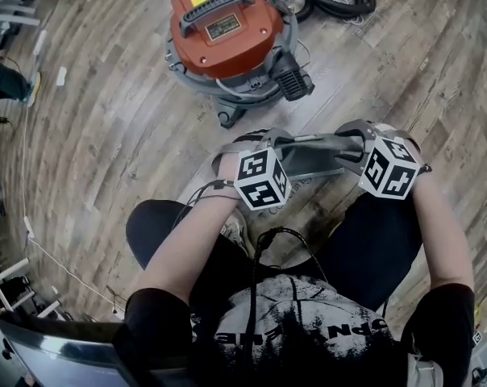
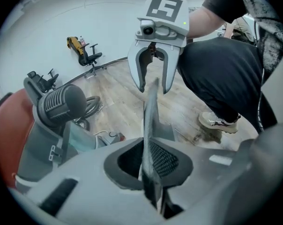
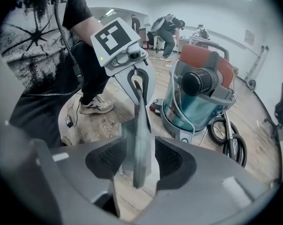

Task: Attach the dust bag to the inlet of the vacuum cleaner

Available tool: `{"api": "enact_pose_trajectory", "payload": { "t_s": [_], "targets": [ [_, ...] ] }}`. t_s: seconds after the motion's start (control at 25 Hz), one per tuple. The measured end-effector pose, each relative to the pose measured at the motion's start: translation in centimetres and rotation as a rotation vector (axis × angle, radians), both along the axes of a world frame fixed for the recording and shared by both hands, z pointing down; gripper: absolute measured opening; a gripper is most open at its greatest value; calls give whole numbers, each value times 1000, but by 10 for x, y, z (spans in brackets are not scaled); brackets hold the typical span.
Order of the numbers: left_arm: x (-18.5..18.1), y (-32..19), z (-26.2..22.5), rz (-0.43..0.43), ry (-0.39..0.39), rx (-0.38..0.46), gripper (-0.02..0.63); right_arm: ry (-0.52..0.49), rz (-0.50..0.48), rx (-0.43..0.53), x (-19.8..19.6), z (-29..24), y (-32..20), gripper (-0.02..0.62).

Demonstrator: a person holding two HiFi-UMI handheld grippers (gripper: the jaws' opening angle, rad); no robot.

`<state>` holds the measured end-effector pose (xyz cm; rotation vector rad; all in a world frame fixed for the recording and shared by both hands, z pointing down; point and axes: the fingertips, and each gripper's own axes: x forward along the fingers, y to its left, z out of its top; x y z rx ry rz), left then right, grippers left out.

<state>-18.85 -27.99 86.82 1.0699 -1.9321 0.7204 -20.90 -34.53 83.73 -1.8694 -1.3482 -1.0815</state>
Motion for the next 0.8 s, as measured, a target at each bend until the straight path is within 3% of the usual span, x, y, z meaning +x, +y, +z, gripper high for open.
{"api": "enact_pose_trajectory", "payload": {
  "t_s": [0.2,0.44,0.52,0.6,0.8],
  "targets": [
    [-12,14,-15,-39,-36,-4,31,-86,-55,28,-24,-23,6,210],
    [-21,19,-45,-50,-96,-8,30,-168,-109,3,-18,-31,47,218],
    [-24,21,-56,-59,-113,-2,31,-209,-110,5,-21,-32,54,174],
    [-28,23,-65,-70,-126,10,31,-276,-110,1,-29,-37,60,74],
    [-35,25,-84,-86,-165,10,31,-369,-151,-1,-41,-54,64,37]
  ]
}}
